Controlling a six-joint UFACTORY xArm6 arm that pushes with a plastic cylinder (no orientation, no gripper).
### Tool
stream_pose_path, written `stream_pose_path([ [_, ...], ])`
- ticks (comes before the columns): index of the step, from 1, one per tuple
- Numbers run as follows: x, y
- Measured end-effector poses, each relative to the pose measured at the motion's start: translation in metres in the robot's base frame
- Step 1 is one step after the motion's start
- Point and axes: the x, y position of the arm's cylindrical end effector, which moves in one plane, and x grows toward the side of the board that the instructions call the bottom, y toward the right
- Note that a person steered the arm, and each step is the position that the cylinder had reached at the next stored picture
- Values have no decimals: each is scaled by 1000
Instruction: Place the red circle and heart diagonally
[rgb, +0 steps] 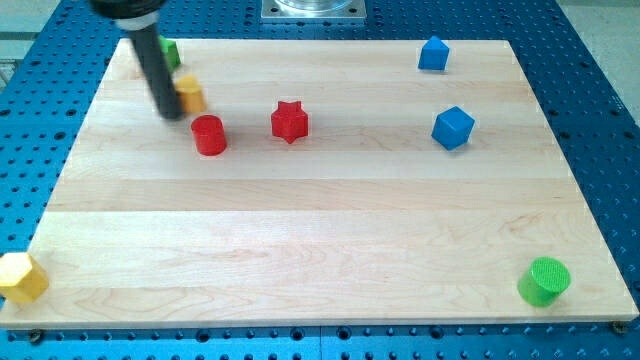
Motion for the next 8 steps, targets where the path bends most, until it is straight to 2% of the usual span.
stream_pose_path([
  [1, -30, 71],
  [2, -31, 3],
  [3, -40, -40],
  [4, -70, 32],
  [5, -87, 130],
  [6, -84, 131],
  [7, -81, 159],
  [8, -99, 165],
])
